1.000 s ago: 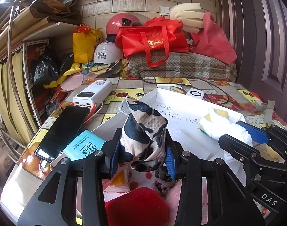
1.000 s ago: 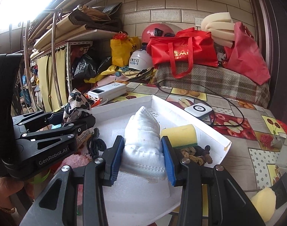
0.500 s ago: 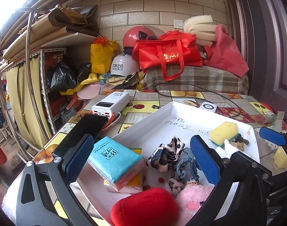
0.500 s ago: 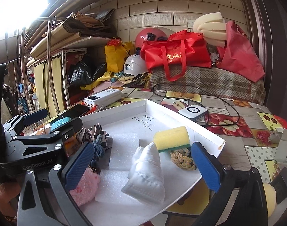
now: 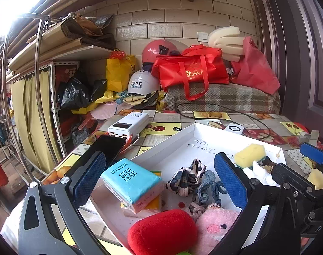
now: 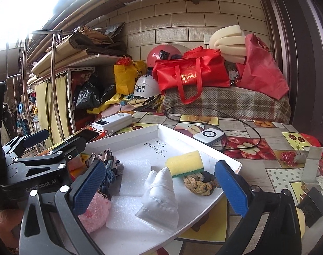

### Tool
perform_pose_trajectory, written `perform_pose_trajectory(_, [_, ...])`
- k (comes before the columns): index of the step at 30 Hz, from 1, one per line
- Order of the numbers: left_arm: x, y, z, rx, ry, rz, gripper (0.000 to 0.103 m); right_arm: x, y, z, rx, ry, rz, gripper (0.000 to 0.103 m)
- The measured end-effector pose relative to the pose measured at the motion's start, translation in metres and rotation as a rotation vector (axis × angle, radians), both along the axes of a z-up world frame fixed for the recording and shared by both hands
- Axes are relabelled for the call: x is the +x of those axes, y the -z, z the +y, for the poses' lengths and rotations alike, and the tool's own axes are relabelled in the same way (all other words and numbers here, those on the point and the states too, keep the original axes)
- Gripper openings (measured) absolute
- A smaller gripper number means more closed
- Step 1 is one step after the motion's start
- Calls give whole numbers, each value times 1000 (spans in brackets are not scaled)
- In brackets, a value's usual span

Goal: Organize soft objects
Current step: 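Withdraw both grippers and grasp the yellow hexagonal sponge with the right gripper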

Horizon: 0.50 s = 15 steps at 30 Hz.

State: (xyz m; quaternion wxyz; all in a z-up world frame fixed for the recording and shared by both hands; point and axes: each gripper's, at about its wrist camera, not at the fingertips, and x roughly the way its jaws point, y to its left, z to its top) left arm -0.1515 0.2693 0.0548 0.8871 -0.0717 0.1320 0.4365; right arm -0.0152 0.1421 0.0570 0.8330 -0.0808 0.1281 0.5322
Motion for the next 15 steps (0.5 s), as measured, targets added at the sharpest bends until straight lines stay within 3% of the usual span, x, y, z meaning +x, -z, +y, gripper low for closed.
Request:
perform_pose_trajectory(7, [-2,-1,-23,-1,62,-13,103,11,-1,-30,16,52,1,103])
perform_pose_trajectory(15, [16,-3,-66,-1,225,11,103,54,1,-102,-31,153,60,103])
